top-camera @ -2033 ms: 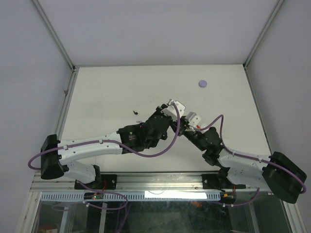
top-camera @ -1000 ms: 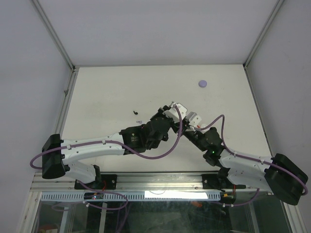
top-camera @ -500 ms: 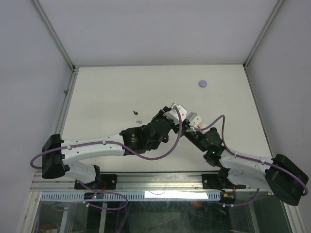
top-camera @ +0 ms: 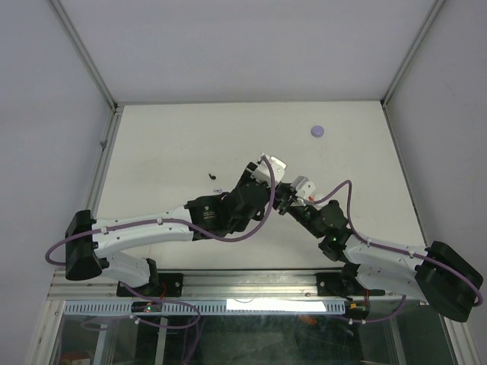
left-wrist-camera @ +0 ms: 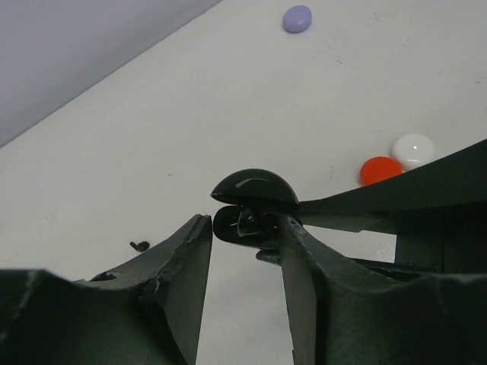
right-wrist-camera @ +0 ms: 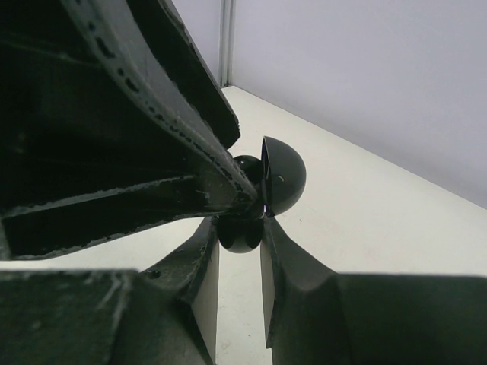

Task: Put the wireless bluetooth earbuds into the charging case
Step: Place the earbud in the charging case.

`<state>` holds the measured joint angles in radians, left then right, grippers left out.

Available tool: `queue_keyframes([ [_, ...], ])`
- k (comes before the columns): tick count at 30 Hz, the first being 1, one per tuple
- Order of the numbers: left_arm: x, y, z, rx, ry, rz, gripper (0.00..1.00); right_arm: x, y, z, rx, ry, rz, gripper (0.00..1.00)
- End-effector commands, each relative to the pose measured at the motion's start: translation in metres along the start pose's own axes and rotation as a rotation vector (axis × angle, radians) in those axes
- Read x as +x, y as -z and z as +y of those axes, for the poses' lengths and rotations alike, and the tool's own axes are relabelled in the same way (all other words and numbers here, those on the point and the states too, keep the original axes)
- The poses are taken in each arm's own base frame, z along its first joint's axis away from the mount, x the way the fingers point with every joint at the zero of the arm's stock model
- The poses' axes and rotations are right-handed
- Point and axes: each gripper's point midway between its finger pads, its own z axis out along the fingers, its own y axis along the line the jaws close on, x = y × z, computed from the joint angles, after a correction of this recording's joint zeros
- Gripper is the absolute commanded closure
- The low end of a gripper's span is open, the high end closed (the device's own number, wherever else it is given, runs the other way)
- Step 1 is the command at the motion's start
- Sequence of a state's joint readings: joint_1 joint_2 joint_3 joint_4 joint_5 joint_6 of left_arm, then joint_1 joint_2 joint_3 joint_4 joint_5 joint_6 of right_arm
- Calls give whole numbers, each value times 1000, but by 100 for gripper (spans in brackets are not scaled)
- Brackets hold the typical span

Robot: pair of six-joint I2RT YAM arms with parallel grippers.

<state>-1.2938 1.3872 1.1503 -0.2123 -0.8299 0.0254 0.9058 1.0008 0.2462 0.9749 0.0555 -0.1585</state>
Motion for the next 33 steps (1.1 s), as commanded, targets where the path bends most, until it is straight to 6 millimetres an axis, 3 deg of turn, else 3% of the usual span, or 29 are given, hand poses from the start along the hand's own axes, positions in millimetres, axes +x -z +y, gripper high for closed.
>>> queue_keyframes([
  [1,-11,11,0,69,165,22,56,-49,-2,-12,59,-23,-179,100],
  [16,-36,17,25,190,532,43,46,-44,-4,-9,49,-27,-164,100],
  [25,-59,25,21,288,547,-1,43,-40,-5,-8,45,-25,-154,100],
  [33,-54,11,32,190,520,0,48,-41,-6,-8,43,-29,-157,100],
])
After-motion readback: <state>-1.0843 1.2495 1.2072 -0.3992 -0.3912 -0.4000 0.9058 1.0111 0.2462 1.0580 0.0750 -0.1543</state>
